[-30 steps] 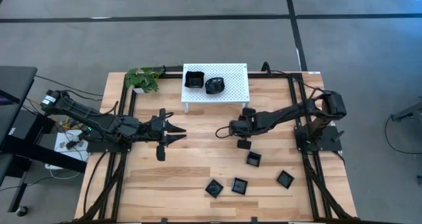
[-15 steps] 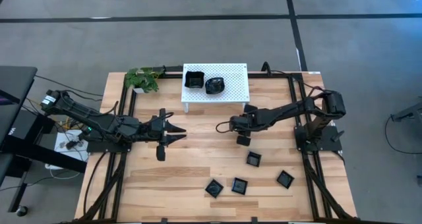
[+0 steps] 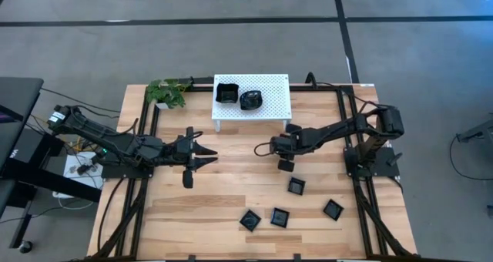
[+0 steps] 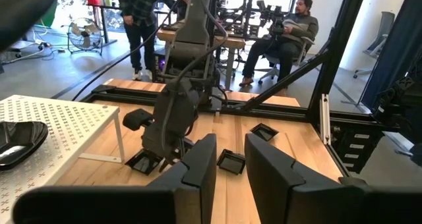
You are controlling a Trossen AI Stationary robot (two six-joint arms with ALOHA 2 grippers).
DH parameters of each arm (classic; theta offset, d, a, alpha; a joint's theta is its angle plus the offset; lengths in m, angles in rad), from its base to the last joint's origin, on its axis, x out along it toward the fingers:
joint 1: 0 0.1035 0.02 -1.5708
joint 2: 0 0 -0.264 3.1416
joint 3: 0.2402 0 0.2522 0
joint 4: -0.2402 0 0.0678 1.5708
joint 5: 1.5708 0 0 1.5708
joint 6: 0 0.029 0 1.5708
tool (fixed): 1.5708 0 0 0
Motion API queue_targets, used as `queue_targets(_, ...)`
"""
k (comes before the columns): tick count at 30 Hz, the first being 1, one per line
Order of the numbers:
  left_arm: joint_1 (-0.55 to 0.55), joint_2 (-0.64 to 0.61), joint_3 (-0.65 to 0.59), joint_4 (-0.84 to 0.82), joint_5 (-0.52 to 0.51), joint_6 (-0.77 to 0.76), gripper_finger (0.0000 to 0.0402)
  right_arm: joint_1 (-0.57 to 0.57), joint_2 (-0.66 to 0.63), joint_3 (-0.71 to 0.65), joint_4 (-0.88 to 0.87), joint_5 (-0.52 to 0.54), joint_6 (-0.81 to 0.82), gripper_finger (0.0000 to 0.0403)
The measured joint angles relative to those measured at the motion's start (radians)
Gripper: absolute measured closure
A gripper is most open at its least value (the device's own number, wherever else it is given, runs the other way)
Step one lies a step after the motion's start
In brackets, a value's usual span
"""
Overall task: Pick & Place Mini shaped plates
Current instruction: Put the black square plate on the shelf
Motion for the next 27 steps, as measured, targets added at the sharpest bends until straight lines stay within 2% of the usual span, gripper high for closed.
queue_targets(4,0.0,0.0,0.0,0.0,0.0,0.0,0.032,-0.01,-0.001,-0.007,0.013,-0.002,0.0,0.0318)
queue_targets(8,0.0,0.0,0.0,0.0,0.0,0.0,0.032,-0.028,-0.001,-0.008,0.016,0.006,-0.001,0.0379)
queue_targets(10,0.0,0.0,0.0,0.0,0.0,0.0,0.032,-0.03,-0.001,-0.008,0.017,0.007,-0.001,0.0394)
queue_targets(16,0.0,0.0,0.0,0.0,0.0,0.0,0.032,0.017,-0.005,0.038,-0.001,0.003,0.0,0.0392)
queue_targets(22,0.0,0.0,0.0,0.0,0.0,0.0,0.032,0.122,-0.038,0.187,-0.09,0.001,-0.034,0.0396)
queue_targets(24,0.0,0.0,0.0,0.0,0.0,0.0,0.032,0.155,-0.051,0.253,-0.169,0.029,-0.052,0.0399)
queue_targets(27,0.0,0.0,0.0,0.0,0.0,0.0,0.032,0.198,-0.067,0.353,-0.306,0.131,-0.085,0.0399)
